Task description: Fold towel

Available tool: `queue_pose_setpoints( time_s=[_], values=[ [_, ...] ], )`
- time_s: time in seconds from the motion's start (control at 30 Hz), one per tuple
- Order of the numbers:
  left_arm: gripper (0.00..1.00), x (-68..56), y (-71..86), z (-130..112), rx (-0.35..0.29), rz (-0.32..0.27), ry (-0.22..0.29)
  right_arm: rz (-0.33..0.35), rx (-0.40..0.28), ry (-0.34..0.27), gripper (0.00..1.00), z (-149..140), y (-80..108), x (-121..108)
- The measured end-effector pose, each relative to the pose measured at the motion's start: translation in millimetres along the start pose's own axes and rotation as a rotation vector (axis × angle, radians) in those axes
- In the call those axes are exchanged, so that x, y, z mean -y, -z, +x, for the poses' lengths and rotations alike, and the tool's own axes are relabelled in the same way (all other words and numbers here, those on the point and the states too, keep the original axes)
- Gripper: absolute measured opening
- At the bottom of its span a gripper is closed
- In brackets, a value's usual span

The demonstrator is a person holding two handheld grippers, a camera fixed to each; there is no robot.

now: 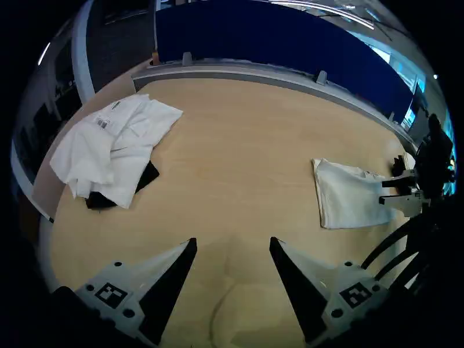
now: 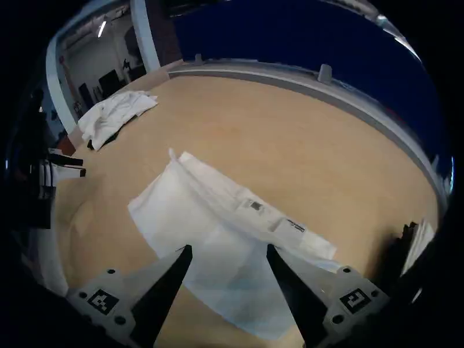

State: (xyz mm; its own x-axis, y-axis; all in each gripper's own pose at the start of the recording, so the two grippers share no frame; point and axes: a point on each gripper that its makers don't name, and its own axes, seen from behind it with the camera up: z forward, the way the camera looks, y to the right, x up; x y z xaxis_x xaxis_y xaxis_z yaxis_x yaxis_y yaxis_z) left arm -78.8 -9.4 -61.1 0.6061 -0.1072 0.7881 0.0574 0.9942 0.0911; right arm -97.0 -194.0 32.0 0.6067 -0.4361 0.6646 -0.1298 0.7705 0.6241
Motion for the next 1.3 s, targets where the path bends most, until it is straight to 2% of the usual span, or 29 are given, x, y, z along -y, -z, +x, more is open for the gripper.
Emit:
queue_pose_setpoints(
  time_s=[0.2,0.6,1.0,1.1,1.3],
  values=[
    [0.93,-0.5,-1.2,-0.3,0.003,0.001,-0.004,-0.007,-0.007,-0.012,1.0,10.4,-3.8,-8.9],
    [0.93,-3.4,-1.1,0.9,0.005,-0.005,-0.011,-0.02,-0.011,-0.006,1.0,14.7,-8.2,-16.5],
    [0.93,-2.8,-1.2,-4.6,0.008,-0.006,-0.013,-0.032,-0.006,-0.033,1.0,16.0,-15.6,-24.8],
    [0.93,-3.1,0.2,-4.2,0.007,-0.008,-0.014,-0.035,-0.003,-0.032,1.0,14.5,-13.2,-24.4],
    [0.93,-3.7,4.0,-2.8,0.005,-0.009,-0.017,-0.032,-0.016,-0.028,1.0,5.7,6.5,-12.3]
  ],
)
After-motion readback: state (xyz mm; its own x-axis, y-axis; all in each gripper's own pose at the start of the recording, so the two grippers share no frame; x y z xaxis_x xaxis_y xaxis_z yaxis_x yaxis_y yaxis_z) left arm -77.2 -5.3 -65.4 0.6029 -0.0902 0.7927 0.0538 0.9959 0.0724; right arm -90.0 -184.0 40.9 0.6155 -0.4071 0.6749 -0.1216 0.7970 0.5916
